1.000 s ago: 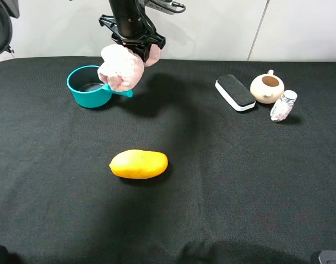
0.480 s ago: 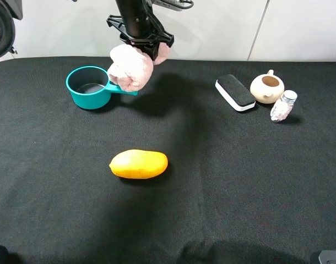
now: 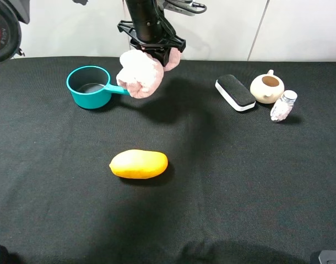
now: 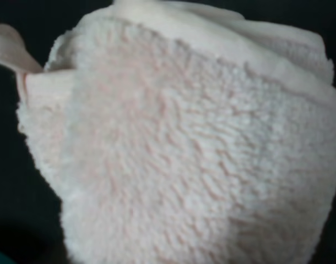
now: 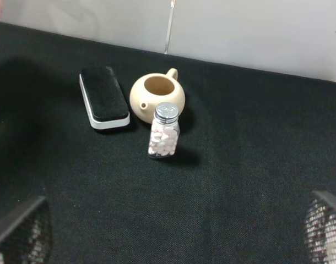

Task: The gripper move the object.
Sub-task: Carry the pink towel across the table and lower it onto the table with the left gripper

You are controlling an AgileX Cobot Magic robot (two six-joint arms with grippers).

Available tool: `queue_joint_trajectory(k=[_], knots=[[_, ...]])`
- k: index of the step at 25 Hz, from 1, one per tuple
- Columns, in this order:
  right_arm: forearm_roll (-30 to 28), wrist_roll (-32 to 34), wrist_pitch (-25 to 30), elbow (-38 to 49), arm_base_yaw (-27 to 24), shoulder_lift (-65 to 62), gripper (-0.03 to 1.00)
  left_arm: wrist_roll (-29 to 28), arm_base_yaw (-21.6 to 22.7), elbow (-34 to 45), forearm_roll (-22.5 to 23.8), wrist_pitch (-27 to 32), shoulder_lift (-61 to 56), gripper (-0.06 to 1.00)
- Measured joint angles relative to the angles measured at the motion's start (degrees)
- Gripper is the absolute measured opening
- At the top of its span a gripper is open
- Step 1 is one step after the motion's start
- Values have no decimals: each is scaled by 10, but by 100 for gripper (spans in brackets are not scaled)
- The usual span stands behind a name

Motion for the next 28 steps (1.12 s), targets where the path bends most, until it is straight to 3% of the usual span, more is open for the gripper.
queue_joint_trajectory(k=[16,28], knots=[[0,0,0,0,0,0,69,4,-40,0,-7,18,0,55],[0,0,0,0,0,0,69,-11,-45,0,-5,18,0,55]])
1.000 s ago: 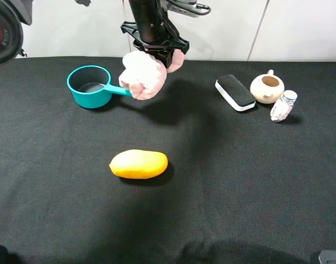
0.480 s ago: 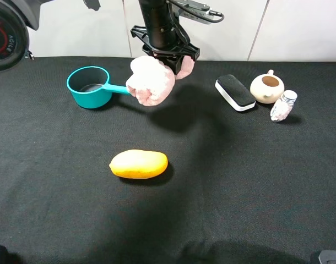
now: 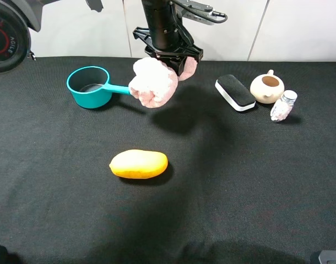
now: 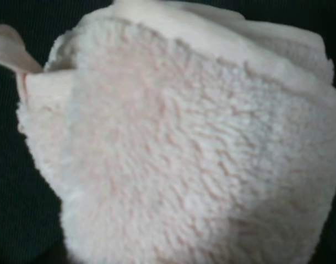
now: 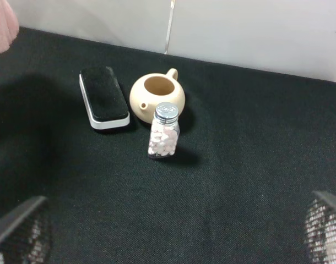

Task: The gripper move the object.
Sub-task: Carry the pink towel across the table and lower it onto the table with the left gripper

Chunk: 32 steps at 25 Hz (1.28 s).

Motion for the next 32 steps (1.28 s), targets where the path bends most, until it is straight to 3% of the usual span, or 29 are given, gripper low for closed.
queue_joint_trajectory(k=[32], knots=[[0,0,0,0,0,0,69,-6,0,-1,-3,-1,67,55]])
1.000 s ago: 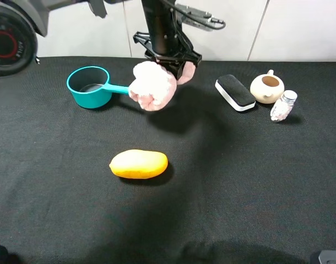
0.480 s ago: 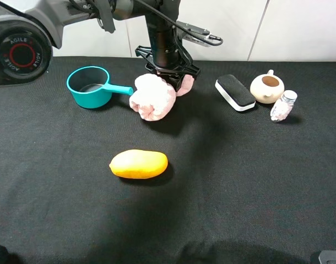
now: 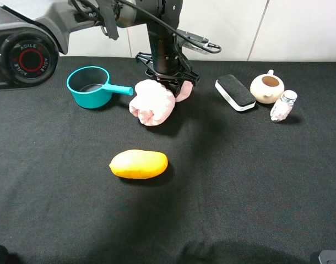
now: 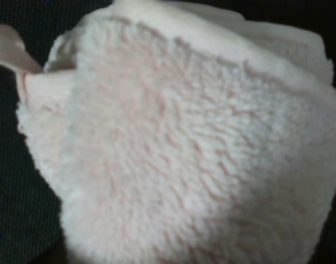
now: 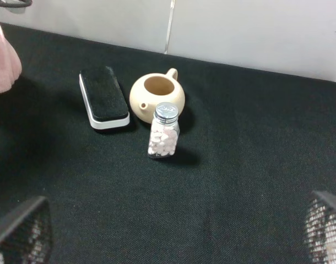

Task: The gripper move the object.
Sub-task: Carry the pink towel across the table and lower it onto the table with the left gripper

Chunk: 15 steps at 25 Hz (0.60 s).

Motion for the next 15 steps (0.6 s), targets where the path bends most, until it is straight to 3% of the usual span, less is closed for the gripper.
queue_joint_trajectory(k=[15], knots=[[0,0,0,0,0,0,69,0,0,0,0,0,13,55]])
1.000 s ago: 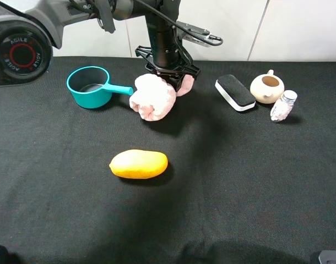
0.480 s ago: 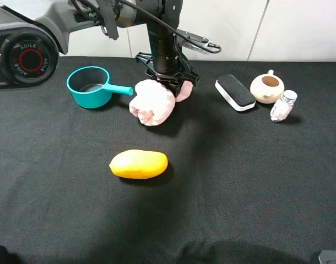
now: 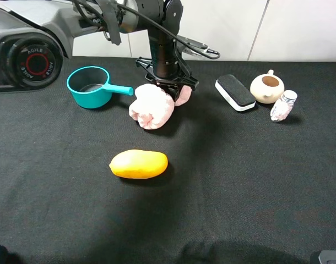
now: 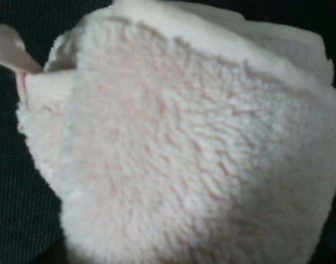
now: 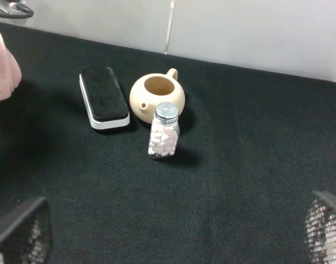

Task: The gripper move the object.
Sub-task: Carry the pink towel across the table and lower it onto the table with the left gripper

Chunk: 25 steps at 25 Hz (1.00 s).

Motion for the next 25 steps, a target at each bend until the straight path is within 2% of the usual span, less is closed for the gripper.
queue_joint_trajectory(k=[25], knots=[[0,0,0,0,0,0,69,0,0,0,0,-2,0,55]])
